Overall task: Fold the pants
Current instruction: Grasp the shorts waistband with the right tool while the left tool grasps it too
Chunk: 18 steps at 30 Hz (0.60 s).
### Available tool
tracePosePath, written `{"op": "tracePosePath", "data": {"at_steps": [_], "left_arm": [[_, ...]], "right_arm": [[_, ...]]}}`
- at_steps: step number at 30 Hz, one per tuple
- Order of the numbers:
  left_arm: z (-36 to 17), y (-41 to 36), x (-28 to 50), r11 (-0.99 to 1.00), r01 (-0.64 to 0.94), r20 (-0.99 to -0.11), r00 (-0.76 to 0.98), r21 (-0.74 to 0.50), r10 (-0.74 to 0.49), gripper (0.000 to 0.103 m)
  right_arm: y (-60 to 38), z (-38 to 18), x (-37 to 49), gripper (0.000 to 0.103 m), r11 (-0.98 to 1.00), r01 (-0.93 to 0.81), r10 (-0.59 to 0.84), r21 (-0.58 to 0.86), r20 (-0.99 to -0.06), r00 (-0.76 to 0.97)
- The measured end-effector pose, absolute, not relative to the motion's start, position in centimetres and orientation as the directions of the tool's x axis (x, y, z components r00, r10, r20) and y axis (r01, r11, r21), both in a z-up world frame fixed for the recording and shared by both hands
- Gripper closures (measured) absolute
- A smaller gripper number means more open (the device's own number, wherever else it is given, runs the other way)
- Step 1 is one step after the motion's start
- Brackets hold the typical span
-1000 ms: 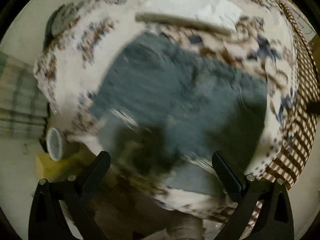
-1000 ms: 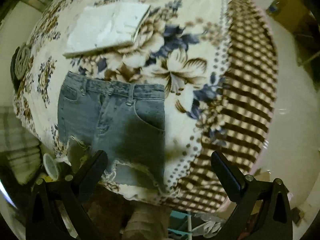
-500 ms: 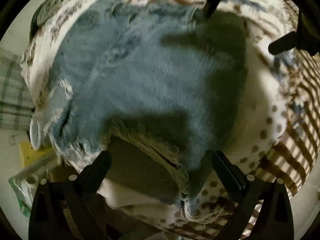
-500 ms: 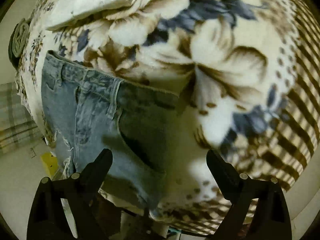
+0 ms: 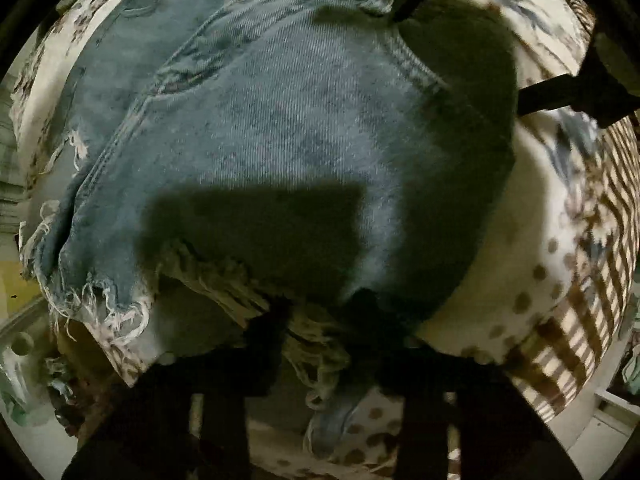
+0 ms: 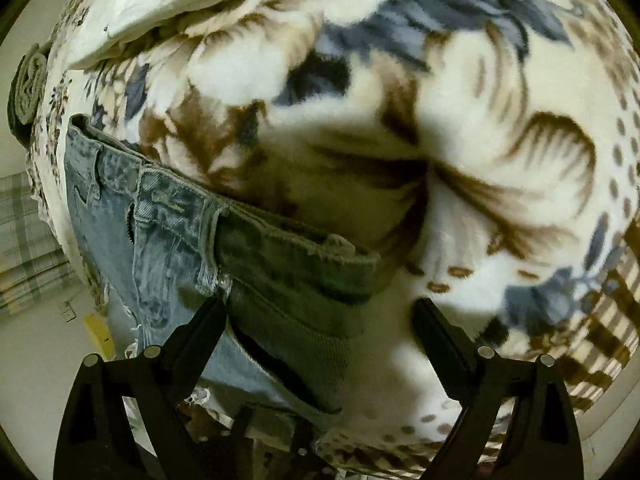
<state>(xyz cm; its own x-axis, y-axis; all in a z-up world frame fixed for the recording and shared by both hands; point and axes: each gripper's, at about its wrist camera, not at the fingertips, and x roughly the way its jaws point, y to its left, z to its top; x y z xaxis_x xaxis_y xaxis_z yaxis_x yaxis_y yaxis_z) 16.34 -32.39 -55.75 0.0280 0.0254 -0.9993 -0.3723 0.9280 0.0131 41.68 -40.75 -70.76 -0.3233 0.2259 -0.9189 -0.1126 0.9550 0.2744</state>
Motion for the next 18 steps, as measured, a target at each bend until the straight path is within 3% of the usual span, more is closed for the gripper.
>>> {"op": "tracePosePath", "data": {"at_steps": [1,4,8,10,18], "left_arm": [[-55.6,-32.6,16.4,0.928,-0.372,-0.999,0.035,0.014,0.029,0.089],[-55.6,-32.5,16.3,0.922,-0.386,-0.999,0.044,0.001,0.019,0.097],[-55.6,-32.5,16.4,0.918,-0.395,-0.998,0.061,-0.033,-0.010,0.100],[-55.2,-32.2,16.2,0.919,-0.391,-0.997,0.070,-0.043,-0.017,0.100],[-53.6,-32.0,15.9,0.916,-0.389,-0.991,0.125,-0.096,-0.051,0.101]], "right_arm": [[-40.7,-70.9,41.6,0.011,0.955,-0.111,0.226,0.274,-0.919,-0.322],[-40.7,-71.1,41.4,0.019,0.953,-0.110,0.235,0.281,-0.920,-0.315],[-40.8,-70.9,41.2,0.039,0.948,-0.114,0.252,0.297,-0.920,-0.299],[-40.9,-70.7,41.2,0.054,0.945,-0.108,0.268,0.310,-0.918,-0.292],[-41.0,-69.0,41.2,0.078,0.942,-0.111,0.280,0.316,-0.925,-0.258]]}}
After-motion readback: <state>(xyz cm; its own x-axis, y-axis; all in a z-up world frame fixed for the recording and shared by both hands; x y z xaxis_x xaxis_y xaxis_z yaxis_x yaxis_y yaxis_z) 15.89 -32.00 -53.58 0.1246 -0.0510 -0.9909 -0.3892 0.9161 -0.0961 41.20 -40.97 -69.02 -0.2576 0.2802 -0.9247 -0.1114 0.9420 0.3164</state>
